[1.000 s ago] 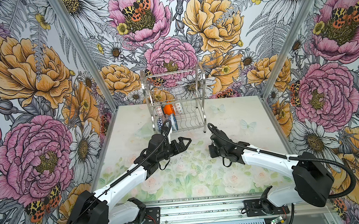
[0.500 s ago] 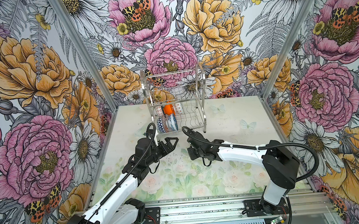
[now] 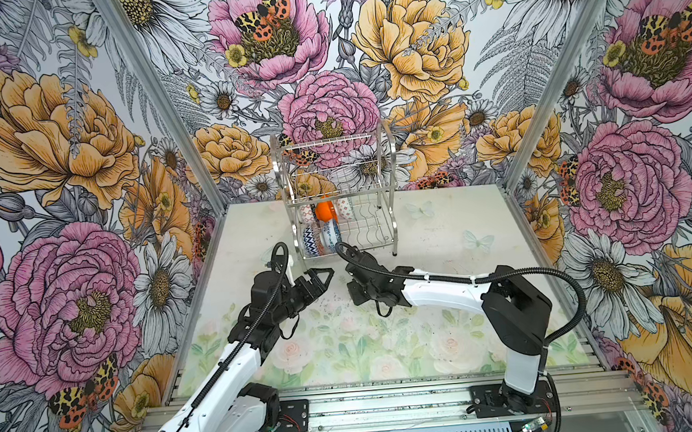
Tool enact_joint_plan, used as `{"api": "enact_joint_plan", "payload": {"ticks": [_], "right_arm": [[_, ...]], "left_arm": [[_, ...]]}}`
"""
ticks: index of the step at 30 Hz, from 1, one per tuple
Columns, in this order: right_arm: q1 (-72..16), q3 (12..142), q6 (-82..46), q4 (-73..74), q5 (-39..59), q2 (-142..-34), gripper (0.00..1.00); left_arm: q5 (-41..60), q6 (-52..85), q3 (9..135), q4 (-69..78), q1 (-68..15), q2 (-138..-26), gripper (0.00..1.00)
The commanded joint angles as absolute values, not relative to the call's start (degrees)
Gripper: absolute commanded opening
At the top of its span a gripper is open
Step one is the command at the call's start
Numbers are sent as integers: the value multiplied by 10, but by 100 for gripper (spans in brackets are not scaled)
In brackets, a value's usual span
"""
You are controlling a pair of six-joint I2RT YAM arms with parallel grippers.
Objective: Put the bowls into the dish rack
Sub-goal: 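Grip the red-starburst bowl rim with the right gripper and drag it toward the rack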
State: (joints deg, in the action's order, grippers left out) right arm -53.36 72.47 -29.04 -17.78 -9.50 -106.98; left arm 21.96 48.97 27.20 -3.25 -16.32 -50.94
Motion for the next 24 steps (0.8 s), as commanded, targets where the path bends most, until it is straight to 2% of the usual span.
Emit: {"api": "enact_joint_plan", "payload": {"ticks": [1,24], "right_arm": [[-540,738,-299,-170,-87,-1087,7],[-541,747,-302,-170,-56,-1084,22]], "left_arm": [[236,494,260,-32,-153,-497,99],[244,504,248,-22,-146,-497,99]]}}
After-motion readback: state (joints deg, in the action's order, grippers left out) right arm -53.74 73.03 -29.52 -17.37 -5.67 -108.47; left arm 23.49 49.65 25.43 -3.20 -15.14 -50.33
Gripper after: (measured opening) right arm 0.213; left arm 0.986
